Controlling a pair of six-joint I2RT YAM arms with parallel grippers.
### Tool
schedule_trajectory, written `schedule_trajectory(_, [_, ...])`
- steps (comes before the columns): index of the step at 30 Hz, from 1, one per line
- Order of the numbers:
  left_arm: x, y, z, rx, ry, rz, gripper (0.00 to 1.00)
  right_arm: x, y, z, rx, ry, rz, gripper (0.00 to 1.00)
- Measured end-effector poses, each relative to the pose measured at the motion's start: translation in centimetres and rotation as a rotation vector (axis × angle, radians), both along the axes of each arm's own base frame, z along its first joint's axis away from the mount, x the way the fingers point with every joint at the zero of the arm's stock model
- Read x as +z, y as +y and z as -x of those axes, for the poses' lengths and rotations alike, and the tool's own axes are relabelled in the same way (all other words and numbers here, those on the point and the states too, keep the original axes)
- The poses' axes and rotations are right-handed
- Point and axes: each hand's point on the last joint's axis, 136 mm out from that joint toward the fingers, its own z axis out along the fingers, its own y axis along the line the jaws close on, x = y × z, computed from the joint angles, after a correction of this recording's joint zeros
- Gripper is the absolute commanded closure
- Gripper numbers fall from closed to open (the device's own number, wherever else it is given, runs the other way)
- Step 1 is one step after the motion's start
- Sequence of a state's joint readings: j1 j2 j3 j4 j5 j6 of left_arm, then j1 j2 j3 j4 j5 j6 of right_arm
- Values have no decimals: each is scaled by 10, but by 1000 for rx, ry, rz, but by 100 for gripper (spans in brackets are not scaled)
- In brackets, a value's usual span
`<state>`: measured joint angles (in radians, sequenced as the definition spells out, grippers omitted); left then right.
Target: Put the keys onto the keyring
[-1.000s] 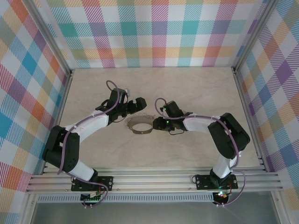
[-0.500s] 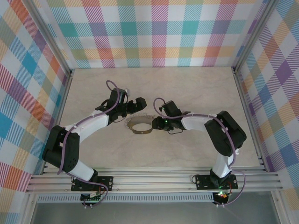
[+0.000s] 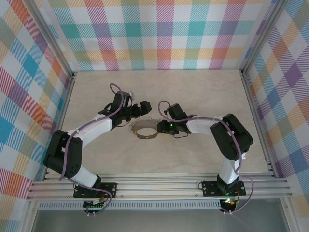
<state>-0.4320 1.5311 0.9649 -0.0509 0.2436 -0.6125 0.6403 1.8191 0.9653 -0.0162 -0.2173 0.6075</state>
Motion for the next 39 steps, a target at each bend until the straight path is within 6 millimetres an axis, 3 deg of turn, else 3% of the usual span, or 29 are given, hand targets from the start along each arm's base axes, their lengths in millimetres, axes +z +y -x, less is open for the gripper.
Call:
schedule_trajectory(13, [0, 0, 0, 0, 0, 0, 0, 15, 14, -4, 52, -26, -55, 62])
schedule_trajectory(25, [0, 0, 0, 0, 0, 0, 0, -2, 8, 16, 72, 37, -55, 63])
schedule_trajectory(39, [0, 0, 0, -2, 0, 2, 0, 14, 13, 6, 66, -4, -68, 62])
